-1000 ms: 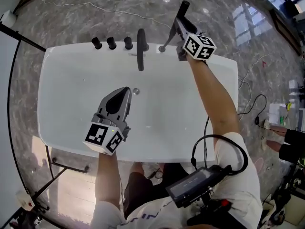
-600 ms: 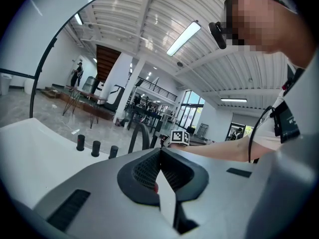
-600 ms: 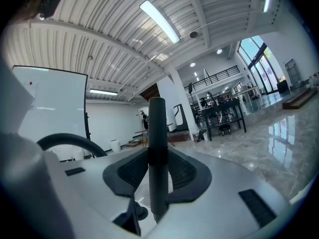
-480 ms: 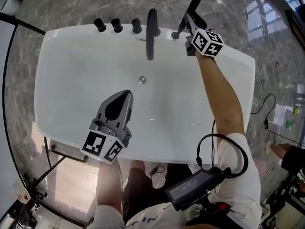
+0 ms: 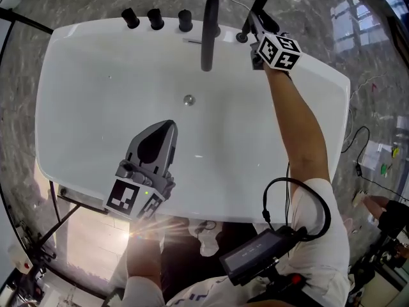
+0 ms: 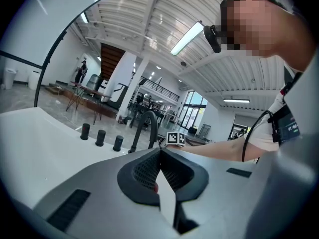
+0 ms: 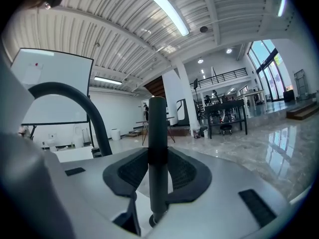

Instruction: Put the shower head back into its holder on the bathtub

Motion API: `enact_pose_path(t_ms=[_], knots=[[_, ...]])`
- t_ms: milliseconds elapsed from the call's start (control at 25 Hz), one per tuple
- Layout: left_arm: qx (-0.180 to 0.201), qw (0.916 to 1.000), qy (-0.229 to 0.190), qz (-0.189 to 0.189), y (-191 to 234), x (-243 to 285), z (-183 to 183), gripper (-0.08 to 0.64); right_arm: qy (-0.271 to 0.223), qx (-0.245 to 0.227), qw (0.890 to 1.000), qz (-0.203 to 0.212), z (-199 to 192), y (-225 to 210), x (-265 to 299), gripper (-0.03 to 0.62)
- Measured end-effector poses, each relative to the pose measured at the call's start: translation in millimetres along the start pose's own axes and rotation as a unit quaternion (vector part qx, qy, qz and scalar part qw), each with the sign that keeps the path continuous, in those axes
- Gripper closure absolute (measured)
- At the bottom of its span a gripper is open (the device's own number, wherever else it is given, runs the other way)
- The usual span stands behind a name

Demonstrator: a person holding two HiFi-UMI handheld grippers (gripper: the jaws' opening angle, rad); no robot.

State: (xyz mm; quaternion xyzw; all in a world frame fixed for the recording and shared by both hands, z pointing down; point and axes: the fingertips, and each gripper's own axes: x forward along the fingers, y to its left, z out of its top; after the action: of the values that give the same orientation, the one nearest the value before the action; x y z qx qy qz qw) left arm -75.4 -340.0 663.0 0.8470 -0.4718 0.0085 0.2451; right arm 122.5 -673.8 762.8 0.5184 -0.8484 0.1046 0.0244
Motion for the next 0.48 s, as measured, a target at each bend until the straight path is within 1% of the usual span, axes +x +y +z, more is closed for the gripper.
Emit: enact_pose_path(t_ms=[120, 280, 400, 480], knots=[[-0.002, 1.0000, 0.004, 0.004, 3.9, -1.2, -8.4, 0.546, 0.003, -0.010, 1.000, -0.003, -9.7, -2.1, 2.9, 0.469], [-0.007, 0.9999, 0.007, 0.006, 6.6, -0.5, -14.6, 0.546, -0.004, -0.002, 1.000, -0.007, -13.4, -6.8, 4.9, 0.469], [-0.009, 0.9999, 0.008, 0.005, 5.1, 1.5, -16.5, 0.546, -0.006, -0.001, 1.000, 0.001, -14.2, -1.2, 2.9, 0.469], [-0.010, 0.9999, 0.011, 0.002, 3.9, 4.2, -19.3, 0.546, 0.000, -0.006, 1.000, 0.006, -21.9, 2.7, 0.7, 0.469]])
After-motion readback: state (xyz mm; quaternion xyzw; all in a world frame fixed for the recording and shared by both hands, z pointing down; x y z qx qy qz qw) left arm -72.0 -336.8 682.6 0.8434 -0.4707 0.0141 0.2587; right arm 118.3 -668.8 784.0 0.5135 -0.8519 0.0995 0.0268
